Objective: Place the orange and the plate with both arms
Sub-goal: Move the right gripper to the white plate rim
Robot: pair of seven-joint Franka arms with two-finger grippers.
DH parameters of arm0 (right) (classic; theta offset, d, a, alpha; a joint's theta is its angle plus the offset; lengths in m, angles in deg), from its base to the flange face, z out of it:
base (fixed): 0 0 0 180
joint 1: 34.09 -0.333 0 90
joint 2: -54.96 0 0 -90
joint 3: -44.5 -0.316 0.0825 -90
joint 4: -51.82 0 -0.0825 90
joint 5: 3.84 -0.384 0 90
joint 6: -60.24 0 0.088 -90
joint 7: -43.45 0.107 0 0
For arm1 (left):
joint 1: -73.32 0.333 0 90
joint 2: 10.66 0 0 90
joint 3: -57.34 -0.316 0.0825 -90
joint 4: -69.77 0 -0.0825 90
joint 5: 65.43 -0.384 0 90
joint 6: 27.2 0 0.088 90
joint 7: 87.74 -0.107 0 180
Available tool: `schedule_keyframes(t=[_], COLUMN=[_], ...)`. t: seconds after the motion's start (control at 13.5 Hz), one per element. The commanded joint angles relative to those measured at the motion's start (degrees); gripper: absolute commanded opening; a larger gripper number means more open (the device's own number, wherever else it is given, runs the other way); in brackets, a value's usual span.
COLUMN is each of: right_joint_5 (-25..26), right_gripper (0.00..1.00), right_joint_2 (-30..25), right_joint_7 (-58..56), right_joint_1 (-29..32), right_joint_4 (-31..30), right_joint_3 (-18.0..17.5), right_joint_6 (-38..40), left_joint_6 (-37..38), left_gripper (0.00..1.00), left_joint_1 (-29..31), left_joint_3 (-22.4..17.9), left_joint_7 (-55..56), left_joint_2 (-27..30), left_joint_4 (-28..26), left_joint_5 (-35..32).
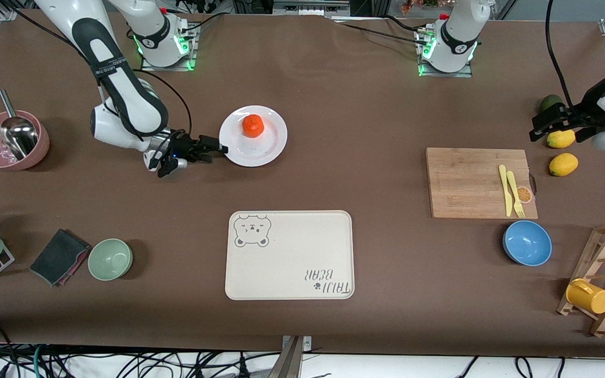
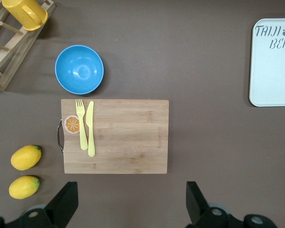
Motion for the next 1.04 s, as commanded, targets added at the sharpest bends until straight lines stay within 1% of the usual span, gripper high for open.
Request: schedule_keyframes(t=[0.0, 0.15, 0.22, 0.37, 0.44, 0.52, 0.59, 0.67, 0.74, 0.89, 0.96], right_joint_5=[-4.3, -4.57, -5.53, -6.33, -6.42, -7.46, -9.13, -11.06, -12.64, -15.37, -16.08], right_gripper=[1.0, 0.98, 0.95, 0.78, 0.72, 0.69, 0.69, 0.65, 0.64, 0.58, 0.53], right_joint_2=[-3.94, -4.65, -4.82, -5.35, -5.26, -5.18, -4.74, -4.13, -3.42, -2.1, -1.75], right_joint_7=[-4.81, -4.91, -4.99, -5.34, -5.96, -6.14, -7.09, -8.67, -10.34, -13.33, -14.65], right_joint_1=[0.88, 0.88, 0.88, 0.79, 0.79, 0.88, 0.79, 0.79, 0.79, 0.71, 0.79], right_joint_4=[-5.36, -7.21, -8.0, -9.06, -9.41, -9.5, -9.59, -9.59, -9.59, -9.59, -9.59], right_joint_3=[-0.66, -0.66, -0.66, -0.75, -1.18, -1.45, -1.63, -2.15, -2.33, -2.42, -2.42], right_joint_6=[0.93, 0.84, 0.84, 0.49, 0.23, 0.22, 0.05, -0.13, -0.74, -0.92, -1.01], left_joint_6=[1.39, 1.39, 1.31, 1.39, 1.39, 1.39, 1.39, 1.39, 1.39, 1.39, 1.39], left_gripper=[1.0, 1.0, 1.0, 1.0, 1.0, 1.0, 1.0, 1.0, 1.0, 1.0, 1.0], left_joint_1=[-0.29, -0.91, -1.08, -2.22, -2.83, -2.93, -2.93, -2.93, -2.84, -2.84, -2.84], left_joint_3=[-0.21, -0.21, -0.12, -0.21, -0.21, -0.12, -0.21, -0.21, -0.21, -0.21, -0.21], left_joint_7=[-1.46, -1.46, -1.46, -1.37, -1.29, -1.29, -1.29, -1.29, -1.29, -1.29, -1.29], left_joint_2=[-0.87, -1.31, -1.4, -2.18, -2.36, -2.36, -2.36, -2.36, -2.36, -2.36, -2.36], left_joint_4=[1.67, 1.76, 1.76, 1.67, 1.76, 1.76, 1.76, 1.76, 1.76, 1.76, 1.76], left_joint_5=[1.29, 1.29, 1.29, 1.2, 0.94, 0.94, 0.94, 0.94, 0.94, 0.94, 0.85])
